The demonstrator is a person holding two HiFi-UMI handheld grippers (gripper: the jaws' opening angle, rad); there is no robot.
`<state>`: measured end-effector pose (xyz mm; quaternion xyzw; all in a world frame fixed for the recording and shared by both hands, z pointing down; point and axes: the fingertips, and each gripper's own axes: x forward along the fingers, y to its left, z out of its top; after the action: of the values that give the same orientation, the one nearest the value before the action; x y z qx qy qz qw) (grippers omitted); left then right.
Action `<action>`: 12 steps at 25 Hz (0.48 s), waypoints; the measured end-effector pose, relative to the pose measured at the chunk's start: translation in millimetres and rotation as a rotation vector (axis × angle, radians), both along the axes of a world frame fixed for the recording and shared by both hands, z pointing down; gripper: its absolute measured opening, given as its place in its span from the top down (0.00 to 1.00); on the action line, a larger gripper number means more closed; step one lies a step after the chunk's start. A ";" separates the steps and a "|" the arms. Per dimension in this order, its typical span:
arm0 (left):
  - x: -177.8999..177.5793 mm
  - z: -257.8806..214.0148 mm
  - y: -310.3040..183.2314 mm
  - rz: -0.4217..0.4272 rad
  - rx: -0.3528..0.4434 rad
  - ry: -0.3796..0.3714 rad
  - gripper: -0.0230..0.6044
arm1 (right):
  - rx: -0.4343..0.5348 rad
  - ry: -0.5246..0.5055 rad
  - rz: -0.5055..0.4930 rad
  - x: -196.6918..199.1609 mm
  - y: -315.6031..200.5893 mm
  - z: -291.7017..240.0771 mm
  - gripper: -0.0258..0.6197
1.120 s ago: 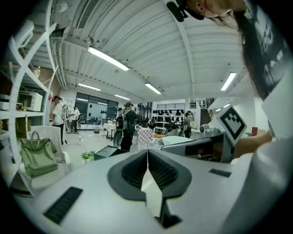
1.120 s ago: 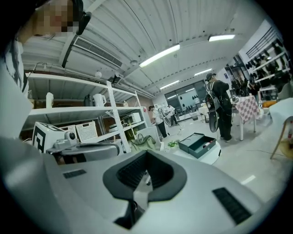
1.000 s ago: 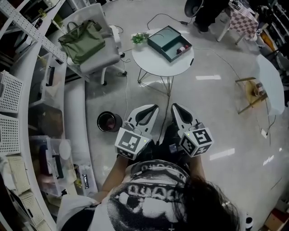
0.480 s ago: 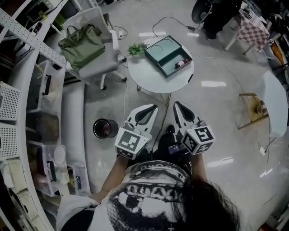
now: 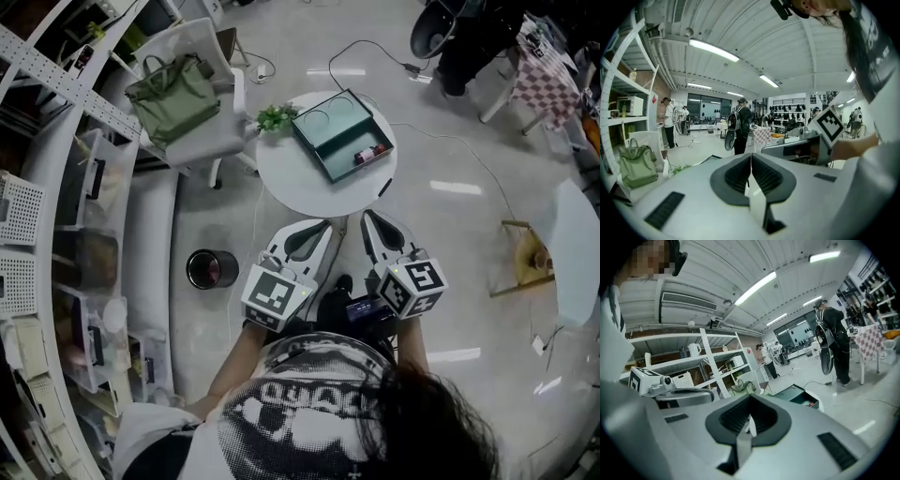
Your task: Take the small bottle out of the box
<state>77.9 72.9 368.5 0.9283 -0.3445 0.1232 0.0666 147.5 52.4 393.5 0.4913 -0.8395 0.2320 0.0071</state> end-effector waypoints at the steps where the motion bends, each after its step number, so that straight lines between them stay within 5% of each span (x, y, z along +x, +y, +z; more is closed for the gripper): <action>1: 4.7 -0.2 -3.8 -0.006 0.003 -0.004 0.94 | 0.000 -0.005 -0.008 3.7 -4.7 0.7 0.96; 12: 34.7 4.1 -26.9 -0.046 -0.004 -0.050 0.94 | -0.009 -0.057 -0.032 36.8 -30.9 7.6 0.96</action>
<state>112.6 46.0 372.5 0.9166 -0.3671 0.1455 0.0625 184.3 21.6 401.1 0.4710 -0.8460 0.2496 -0.0111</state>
